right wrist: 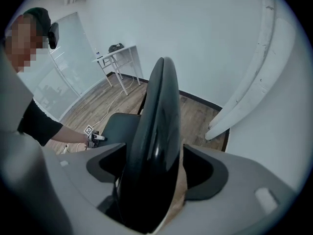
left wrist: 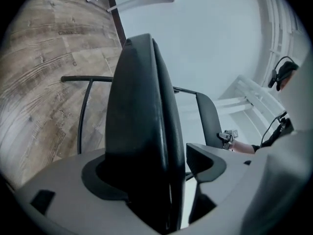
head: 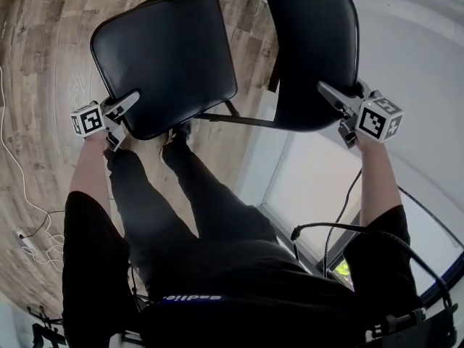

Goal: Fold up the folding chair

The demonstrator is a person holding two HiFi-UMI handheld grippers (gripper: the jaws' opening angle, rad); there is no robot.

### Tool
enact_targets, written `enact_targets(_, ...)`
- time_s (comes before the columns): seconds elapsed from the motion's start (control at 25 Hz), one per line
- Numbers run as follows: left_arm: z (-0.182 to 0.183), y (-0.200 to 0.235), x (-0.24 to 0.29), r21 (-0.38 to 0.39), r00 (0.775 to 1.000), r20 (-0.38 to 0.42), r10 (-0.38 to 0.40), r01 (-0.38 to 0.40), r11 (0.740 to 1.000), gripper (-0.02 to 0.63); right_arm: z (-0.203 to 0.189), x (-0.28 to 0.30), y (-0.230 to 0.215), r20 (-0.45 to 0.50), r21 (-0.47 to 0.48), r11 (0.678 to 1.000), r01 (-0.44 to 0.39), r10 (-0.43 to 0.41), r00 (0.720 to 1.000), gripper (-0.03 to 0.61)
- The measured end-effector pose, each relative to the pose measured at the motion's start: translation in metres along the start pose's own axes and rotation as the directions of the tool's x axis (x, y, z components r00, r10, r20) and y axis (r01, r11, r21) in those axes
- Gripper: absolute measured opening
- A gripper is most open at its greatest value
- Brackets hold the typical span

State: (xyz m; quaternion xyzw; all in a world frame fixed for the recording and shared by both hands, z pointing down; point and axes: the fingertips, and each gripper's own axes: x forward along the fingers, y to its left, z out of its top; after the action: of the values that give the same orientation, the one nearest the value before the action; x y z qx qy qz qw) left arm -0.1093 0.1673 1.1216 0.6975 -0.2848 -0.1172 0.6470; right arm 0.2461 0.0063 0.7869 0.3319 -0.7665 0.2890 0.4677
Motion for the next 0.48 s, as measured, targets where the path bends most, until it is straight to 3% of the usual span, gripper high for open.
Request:
enact_targets(0.12,-0.002,0.007,0.004,-0.079,0.999,0.04,-0.008,0.011,0.997,0.377,0.001,0.0,0.005,0.002,-0.029,0.999,-0.017,0.017,1.0,0.261)
enact_targets(0.2,-0.001,0.006,0.006,-0.09,0.999,0.053,0.0,0.005,0.996,0.323,0.001,0.001,0.008,-0.001,-0.045,0.999,-0.022,0.022,1.0,0.207)
enact_targets(0.48,-0.004,-0.001,0.006,-0.099,0.997,0.059,0.053,-0.047,0.994,0.291,0.007,-0.005,0.014,0.007,-0.062,0.998,-0.029,0.03,1.0,0.185)
